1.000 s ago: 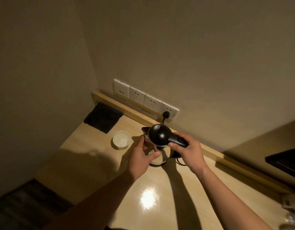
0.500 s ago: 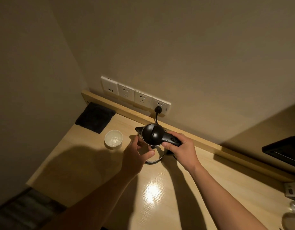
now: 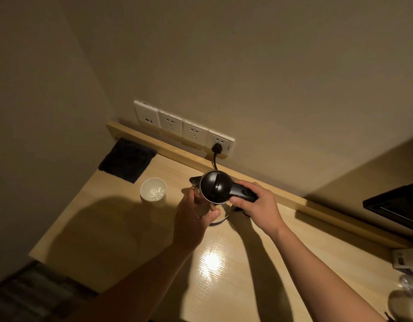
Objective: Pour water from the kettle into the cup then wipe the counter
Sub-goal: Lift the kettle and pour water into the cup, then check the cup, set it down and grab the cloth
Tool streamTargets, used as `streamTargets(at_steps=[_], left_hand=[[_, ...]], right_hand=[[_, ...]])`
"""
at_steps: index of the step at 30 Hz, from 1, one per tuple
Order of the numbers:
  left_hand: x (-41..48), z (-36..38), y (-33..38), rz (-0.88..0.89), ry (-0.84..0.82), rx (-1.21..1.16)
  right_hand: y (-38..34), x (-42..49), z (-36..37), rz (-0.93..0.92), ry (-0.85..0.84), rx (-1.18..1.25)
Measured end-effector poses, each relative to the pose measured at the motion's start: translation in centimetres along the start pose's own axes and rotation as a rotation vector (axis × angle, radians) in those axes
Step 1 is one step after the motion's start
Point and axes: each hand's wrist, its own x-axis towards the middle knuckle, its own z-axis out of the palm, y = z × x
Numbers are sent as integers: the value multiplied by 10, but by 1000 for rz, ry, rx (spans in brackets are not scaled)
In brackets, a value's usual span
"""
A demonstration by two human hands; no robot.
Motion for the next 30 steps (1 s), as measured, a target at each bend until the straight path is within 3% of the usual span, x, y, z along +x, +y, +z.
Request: streamTargets(at_steps=[8, 13, 18, 24, 30], left_hand=[[-3, 2, 0, 60, 14, 28], [-2, -23, -9, 136, -43, 55], [8, -80, -28, 126, -86, 159], [31, -168, -47, 190, -156, 327], [64, -197, -70, 203, -266, 485]], right_hand=[[-3, -6, -5, 13, -17, -31], [-21, -13, -3, 25, 33, -430], [-66, -21, 28, -232, 192, -550], [-94, -30, 110, -378, -114, -621], [-59, -1, 180, -78, -235, -680]])
